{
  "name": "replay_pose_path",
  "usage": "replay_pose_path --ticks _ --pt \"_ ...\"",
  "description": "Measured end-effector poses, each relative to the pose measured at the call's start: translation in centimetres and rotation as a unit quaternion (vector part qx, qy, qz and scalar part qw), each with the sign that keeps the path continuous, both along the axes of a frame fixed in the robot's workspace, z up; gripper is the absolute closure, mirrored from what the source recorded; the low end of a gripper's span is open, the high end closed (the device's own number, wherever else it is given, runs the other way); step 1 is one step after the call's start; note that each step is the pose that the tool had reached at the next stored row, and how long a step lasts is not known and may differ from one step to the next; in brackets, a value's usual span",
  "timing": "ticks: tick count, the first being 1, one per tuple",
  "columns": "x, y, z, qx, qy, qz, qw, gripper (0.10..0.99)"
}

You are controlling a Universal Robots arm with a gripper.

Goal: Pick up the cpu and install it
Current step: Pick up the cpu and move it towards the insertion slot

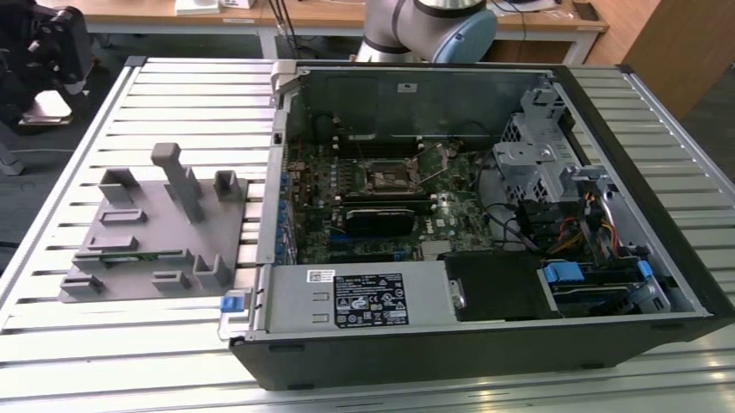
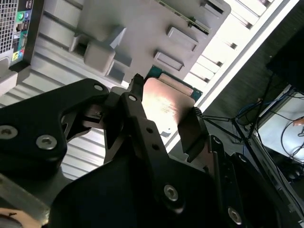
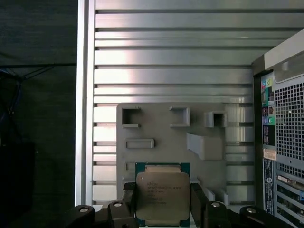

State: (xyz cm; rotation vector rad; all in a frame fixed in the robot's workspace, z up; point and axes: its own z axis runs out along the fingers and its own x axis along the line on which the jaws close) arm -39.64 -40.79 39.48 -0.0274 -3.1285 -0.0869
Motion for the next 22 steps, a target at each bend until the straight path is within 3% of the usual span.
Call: replay_pose_path --ticks 22 --pt "7.50 0.30 -0.02 0.0000 0.0000 0.000 1.0000 0.545"
